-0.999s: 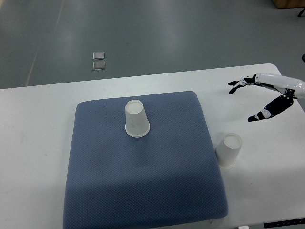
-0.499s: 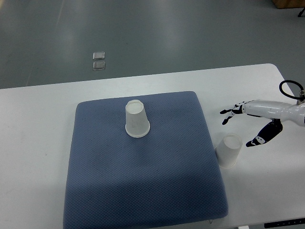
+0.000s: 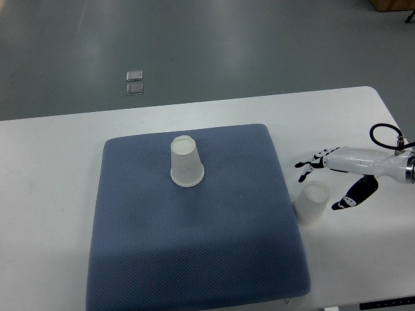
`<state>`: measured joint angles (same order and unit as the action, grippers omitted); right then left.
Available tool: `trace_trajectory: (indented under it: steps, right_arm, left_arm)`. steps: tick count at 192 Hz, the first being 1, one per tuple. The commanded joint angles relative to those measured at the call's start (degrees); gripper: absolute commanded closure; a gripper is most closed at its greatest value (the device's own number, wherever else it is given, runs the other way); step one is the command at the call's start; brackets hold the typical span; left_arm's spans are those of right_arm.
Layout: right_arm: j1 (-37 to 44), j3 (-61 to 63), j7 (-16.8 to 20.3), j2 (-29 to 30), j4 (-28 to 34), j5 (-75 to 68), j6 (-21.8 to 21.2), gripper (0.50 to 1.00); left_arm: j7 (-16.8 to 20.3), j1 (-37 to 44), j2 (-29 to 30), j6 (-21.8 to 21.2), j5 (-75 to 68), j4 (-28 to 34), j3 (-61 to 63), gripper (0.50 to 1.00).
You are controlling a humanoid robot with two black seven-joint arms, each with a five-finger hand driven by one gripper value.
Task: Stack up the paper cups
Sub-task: 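Close the right hand fingers around the white cup beside the pad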
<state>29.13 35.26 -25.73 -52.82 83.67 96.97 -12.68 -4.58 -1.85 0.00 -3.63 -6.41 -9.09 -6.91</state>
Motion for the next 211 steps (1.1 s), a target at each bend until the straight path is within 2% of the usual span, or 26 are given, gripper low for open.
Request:
trace_trajectory:
  steps: [1,52,95,145,164,211]
  right_arm:
    - [0.40,-1.51,0.33,0.18,-0.09,0.15,1.60,0.574]
    - [0.40,-3.45,0.42,0.35,-0.79,3.14,4.15,0.574]
    - [0.93,-4.15,0.51,3.08,-3.43,5.42,6.00,0.574]
    - [1.11,-4.15,1.12,5.19,-5.54,6.92,6.18,0.581]
    - [1.11,-4.24,1.12,5.19,-5.98,7.71,6.18,0.609]
    - [1.20,-4.24,0.95,5.19,-6.07,8.23,6.09,0.783]
  left_arm:
    - [0.01,0.00,0.00,0.03,0.00,0.03,-0.03,0.500]
    - [0.01,0.00,0.00,0.03,0.00,0.03,-0.03,0.500]
    - [0.01,0.00,0.00,0.03,0.00,0.03,0.05,0.500]
    - [0.01,0.00,0.00,-0.06,0.00,-0.05,0.05,0.500]
    - [0.01,0.00,0.00,0.03,0.00,0.03,0.05,0.500]
    - [0.01,0.00,0.00,0.03,0.00,0.03,0.05,0.500]
